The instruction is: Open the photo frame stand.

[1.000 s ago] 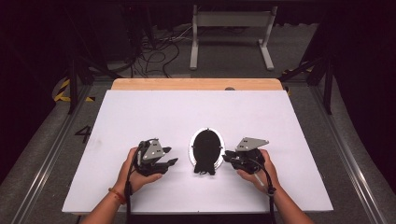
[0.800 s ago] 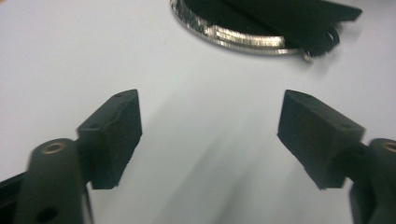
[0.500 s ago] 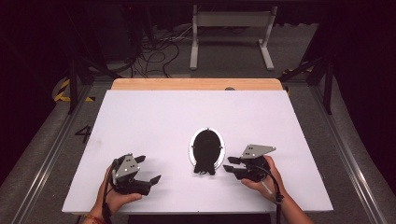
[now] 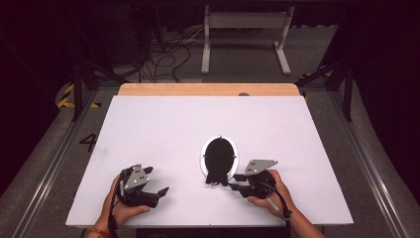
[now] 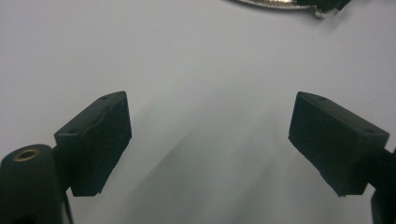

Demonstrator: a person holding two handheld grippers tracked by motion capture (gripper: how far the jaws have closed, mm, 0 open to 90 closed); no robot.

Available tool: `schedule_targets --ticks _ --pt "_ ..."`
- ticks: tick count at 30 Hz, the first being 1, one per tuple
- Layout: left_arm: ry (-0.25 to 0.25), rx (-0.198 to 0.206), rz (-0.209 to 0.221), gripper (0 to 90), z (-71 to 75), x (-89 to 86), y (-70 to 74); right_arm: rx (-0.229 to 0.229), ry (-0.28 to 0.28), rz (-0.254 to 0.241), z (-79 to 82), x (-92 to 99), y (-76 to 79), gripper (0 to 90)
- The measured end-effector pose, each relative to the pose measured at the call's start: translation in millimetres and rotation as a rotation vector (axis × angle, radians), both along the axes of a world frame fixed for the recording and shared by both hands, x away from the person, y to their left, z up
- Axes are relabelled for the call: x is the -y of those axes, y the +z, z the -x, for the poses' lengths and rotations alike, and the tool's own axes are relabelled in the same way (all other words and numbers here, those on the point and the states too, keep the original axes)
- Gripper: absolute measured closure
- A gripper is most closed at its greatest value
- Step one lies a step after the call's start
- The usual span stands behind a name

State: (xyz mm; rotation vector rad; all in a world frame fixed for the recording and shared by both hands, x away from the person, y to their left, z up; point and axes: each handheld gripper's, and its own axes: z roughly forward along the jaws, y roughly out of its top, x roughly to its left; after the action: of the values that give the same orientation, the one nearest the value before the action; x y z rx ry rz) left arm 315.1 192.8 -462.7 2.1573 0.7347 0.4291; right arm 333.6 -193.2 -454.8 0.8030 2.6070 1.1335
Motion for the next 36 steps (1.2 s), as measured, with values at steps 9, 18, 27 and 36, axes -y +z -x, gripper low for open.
schedule_targets --ticks 9,18,27,36 --pt "-0.015 -0.007 0.000 13.9 1.2 2.0 -1.2 -0.004 0.030 0.088 6.5 -10.7 3.6 67.7" --pt "-0.020 -0.018 -0.010 13.9 -1.4 4.7 -3.3 -0.006 0.031 0.083 5.1 -17.1 2.9 70.8" --pt "-0.027 -0.024 -0.013 13.8 -1.6 6.5 -4.7 -0.040 0.026 0.008 1.4 -16.0 -0.4 68.4" --pt "-0.035 -0.025 -0.010 13.5 -1.1 7.6 -5.0 -0.152 0.017 -0.156 -9.6 -9.1 -6.7 52.9"
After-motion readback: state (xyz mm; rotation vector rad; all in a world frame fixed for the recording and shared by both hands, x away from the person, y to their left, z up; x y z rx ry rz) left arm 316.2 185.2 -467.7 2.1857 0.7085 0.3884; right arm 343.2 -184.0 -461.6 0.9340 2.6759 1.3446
